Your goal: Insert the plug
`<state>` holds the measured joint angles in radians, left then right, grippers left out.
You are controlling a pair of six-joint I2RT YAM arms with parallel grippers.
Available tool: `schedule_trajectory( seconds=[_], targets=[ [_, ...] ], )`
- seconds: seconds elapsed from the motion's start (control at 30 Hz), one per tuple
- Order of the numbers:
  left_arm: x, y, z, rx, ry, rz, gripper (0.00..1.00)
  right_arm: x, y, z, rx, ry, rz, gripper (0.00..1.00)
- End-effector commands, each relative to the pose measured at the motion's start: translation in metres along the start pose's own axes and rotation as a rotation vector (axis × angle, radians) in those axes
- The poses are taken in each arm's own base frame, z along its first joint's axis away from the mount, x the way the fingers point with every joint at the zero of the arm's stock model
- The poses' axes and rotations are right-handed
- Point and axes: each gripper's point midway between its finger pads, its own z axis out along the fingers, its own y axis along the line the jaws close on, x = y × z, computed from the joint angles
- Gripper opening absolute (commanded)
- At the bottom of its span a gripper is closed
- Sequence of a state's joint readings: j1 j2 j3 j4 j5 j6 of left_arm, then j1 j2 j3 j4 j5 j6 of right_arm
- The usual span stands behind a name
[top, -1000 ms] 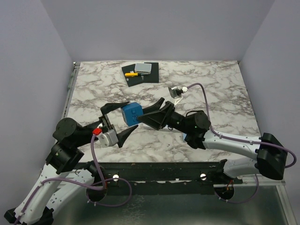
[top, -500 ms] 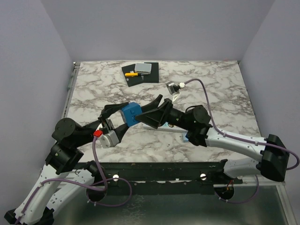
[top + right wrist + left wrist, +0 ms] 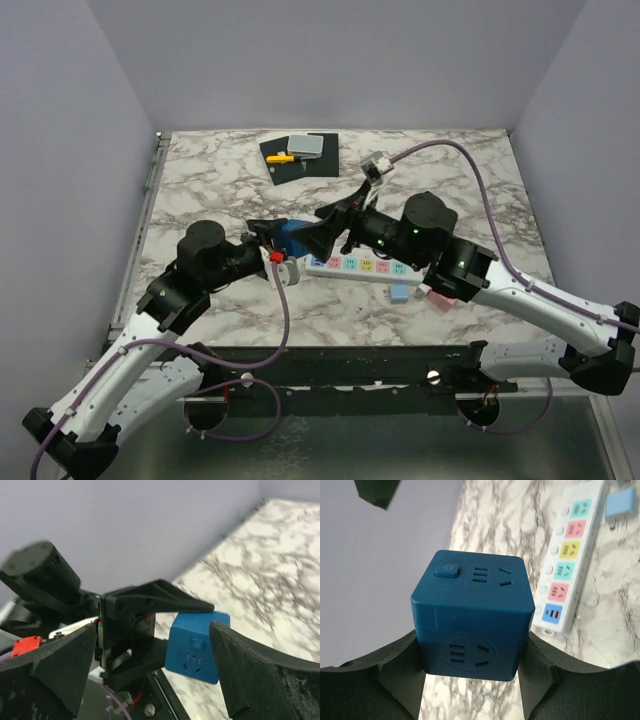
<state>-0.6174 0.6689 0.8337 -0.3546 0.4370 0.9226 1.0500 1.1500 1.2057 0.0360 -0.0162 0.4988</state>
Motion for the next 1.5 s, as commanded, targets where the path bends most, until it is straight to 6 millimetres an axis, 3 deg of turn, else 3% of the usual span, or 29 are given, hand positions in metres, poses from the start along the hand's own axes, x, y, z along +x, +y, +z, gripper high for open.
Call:
schedule_trajectory(
  seconds=[0.0,0.2,0.43,0.67,0.8,0.9,0.93,1.03,1.07,1.1,1.17,1.33,1.47],
  targets=[
    [0.020,0.015,0.005,-0.029,0.121,0.023,0.00,0.055,-0.049,0.002,0.219,0.196,-0.133,1.00],
    [0.016,0.011,0.003,-0.018,0.095,0.057,0.00,0.057,-0.060,0.002,0.270,0.180,-0.148,1.00],
    [0.013,0.009,0.005,-0.002,0.077,0.064,0.00,0.080,-0.053,0.017,0.199,0.220,-0.092,0.99],
    [0.015,0.010,0.010,0.010,0.082,0.055,0.00,0.105,-0.053,0.034,0.175,0.278,-0.045,0.89],
    [0.011,0.007,0.009,0.022,0.058,0.066,0.00,0.104,-0.056,0.037,0.199,0.264,-0.037,0.74],
    [0.008,0.001,0.009,0.039,0.035,0.069,0.00,0.098,-0.059,0.037,0.223,0.247,-0.041,0.40],
    [0.007,-0.002,0.009,0.047,0.027,0.065,0.05,0.097,-0.061,0.035,0.236,0.251,-0.042,0.31],
    [0.007,-0.013,0.011,0.079,0.009,0.018,0.73,0.101,-0.073,0.024,0.316,0.279,-0.031,0.10],
    [0.009,-0.018,0.011,0.094,0.010,0.000,0.87,0.103,-0.079,0.017,0.358,0.292,-0.029,0.04],
    [0.012,-0.023,0.012,0.107,0.010,-0.017,0.94,0.104,-0.086,0.009,0.403,0.304,-0.029,0.01],
    [0.017,-0.031,0.014,0.122,0.018,-0.058,0.99,0.107,-0.097,-0.011,0.480,0.330,-0.021,0.01],
    [0.021,-0.038,0.026,0.134,0.038,-0.266,0.99,0.109,-0.119,-0.064,0.628,0.372,0.032,0.01],
    [0.048,-0.048,0.045,0.165,0.145,-0.371,0.99,0.112,-0.149,-0.102,0.782,0.424,0.097,0.01]
  ],
)
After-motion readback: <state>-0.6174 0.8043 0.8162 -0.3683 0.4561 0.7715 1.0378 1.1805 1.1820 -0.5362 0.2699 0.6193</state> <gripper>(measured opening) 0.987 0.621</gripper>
